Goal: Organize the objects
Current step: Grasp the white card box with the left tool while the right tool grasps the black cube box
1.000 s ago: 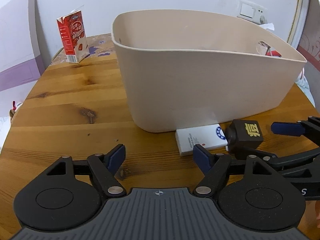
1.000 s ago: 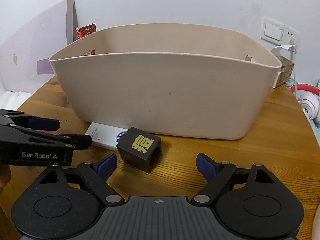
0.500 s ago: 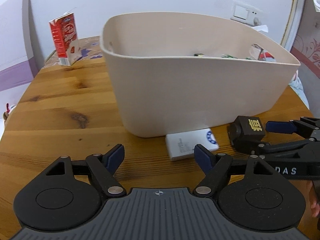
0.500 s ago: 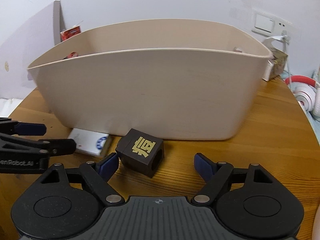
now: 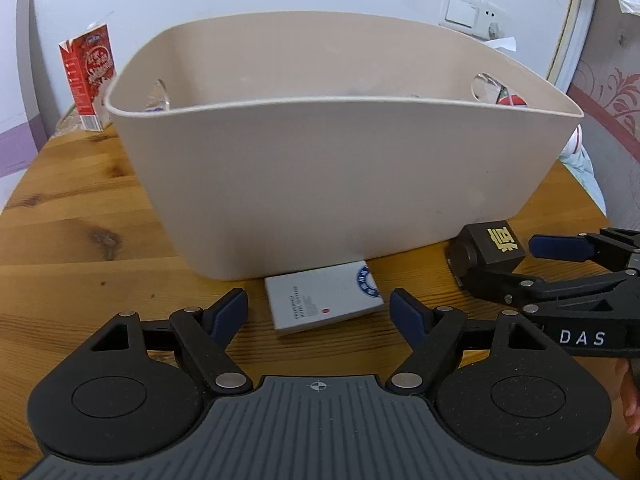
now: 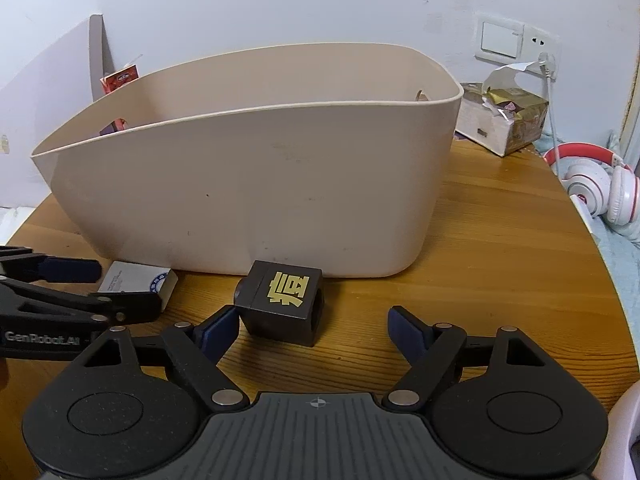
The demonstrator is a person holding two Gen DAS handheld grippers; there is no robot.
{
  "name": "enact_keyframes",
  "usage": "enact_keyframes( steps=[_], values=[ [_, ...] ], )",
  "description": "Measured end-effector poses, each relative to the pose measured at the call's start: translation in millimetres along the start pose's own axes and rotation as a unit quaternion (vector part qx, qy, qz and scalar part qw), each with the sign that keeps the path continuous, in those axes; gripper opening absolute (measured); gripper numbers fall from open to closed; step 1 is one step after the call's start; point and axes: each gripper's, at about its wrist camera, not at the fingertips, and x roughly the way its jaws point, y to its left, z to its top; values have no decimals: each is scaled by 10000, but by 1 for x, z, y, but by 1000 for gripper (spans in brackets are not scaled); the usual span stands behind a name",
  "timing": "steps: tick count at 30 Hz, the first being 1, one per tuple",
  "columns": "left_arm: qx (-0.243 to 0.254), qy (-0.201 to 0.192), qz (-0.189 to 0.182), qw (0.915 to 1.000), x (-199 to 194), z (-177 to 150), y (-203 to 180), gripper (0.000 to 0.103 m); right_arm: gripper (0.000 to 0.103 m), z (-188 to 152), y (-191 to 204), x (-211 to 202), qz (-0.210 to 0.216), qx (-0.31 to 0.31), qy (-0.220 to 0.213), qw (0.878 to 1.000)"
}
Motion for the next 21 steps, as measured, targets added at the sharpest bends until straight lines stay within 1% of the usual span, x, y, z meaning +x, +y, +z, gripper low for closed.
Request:
enact_keyframes(
  steps=[6,10,12,13,14,15,16,17,18,20,21],
  values=[
    [64,-99,309,9995,9,0,-5,80,83,3,3,7,82,1,18,10000],
    [54,-114,398,9991,10,2,-5,79,83,4,3,9,54,-10,-26,10000],
    [50,-114,407,9991,10,2,-4,78,80,4,4,10,44,-19,-41,10000],
    [50,-114,398,9991,10,2,-4,77,77,5,5,10,47,-36,-48,10000],
    [52,-116,398,9991,10,3,-5,75,71,5,6,10,54,-59,-48,10000],
    [57,-131,396,9991,9,4,-5,70,68,5,7,10,52,-85,-45,9999],
    [59,-138,392,9991,8,4,-5,65,62,6,9,10,41,-127,-42,9999],
    [59,-139,386,9991,7,4,-4,64,58,6,10,10,34,-157,-40,9999],
    [47,-126,364,9992,7,5,-4,64,56,6,11,10,21,-192,-34,9998],
    [48,-130,334,9993,5,4,-1,64,48,6,13,9,-2,-226,-29,9997],
    [47,-132,332,9994,4,4,-1,63,48,6,14,9,-5,-240,-27,9997]
  ],
)
